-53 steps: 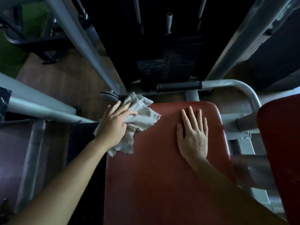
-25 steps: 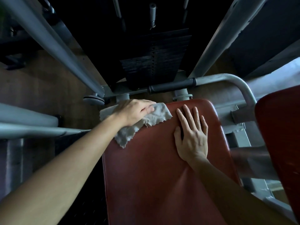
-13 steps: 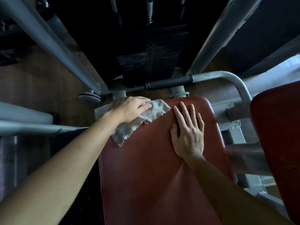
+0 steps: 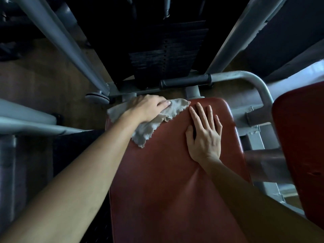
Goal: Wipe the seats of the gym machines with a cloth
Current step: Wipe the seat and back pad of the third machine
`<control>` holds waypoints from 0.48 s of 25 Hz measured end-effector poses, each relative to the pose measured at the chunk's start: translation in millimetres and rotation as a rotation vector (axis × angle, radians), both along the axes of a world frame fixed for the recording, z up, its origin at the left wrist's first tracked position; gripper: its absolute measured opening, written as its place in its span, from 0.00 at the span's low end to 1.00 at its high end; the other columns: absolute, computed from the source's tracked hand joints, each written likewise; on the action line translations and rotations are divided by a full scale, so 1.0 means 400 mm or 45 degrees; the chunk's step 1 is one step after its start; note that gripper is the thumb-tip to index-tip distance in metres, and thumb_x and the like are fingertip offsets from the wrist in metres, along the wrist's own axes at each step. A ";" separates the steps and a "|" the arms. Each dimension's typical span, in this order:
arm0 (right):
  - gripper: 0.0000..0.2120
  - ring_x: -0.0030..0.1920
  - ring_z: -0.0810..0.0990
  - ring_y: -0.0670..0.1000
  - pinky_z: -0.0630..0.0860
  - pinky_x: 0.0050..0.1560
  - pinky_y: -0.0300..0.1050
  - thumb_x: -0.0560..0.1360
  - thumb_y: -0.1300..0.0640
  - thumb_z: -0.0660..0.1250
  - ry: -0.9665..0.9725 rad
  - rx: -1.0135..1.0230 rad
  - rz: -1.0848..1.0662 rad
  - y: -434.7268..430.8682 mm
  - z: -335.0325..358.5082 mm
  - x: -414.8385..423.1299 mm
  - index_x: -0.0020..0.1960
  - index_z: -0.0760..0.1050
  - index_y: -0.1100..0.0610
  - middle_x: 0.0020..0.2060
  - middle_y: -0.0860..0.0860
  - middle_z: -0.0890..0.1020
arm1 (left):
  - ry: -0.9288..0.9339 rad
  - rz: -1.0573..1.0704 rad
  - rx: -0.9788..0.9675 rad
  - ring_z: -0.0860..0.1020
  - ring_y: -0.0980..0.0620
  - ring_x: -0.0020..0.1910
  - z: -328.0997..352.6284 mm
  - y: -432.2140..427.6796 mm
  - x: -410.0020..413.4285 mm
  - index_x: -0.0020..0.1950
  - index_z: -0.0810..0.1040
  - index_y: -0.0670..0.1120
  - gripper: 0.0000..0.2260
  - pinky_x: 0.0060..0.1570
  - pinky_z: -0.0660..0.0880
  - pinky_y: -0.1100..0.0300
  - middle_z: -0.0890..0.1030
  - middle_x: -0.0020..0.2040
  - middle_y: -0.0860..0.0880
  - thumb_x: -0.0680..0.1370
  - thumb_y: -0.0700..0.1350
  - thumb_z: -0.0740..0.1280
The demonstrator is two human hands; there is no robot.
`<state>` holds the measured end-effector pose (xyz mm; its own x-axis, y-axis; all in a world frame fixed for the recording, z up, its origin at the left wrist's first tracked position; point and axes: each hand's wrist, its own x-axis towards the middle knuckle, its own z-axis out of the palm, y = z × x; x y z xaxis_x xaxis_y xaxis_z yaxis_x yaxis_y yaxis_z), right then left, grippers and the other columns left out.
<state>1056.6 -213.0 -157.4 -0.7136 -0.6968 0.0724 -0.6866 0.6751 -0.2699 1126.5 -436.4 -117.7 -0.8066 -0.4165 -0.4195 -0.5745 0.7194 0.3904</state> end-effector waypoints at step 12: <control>0.29 0.82 0.46 0.52 0.43 0.80 0.51 0.80 0.48 0.56 -0.196 -0.035 0.124 0.018 0.003 -0.024 0.81 0.57 0.45 0.81 0.46 0.55 | 0.198 0.162 -0.703 0.49 0.39 0.81 -0.087 0.210 0.333 0.81 0.57 0.48 0.31 0.76 0.51 0.36 0.53 0.82 0.49 0.82 0.63 0.50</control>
<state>1046.9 -205.9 -156.2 -0.6471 -0.7623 -0.0121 -0.6976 0.5983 -0.3942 1259.8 -352.3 -152.6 -0.7708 -0.6370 0.0065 -0.6354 0.7695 0.0641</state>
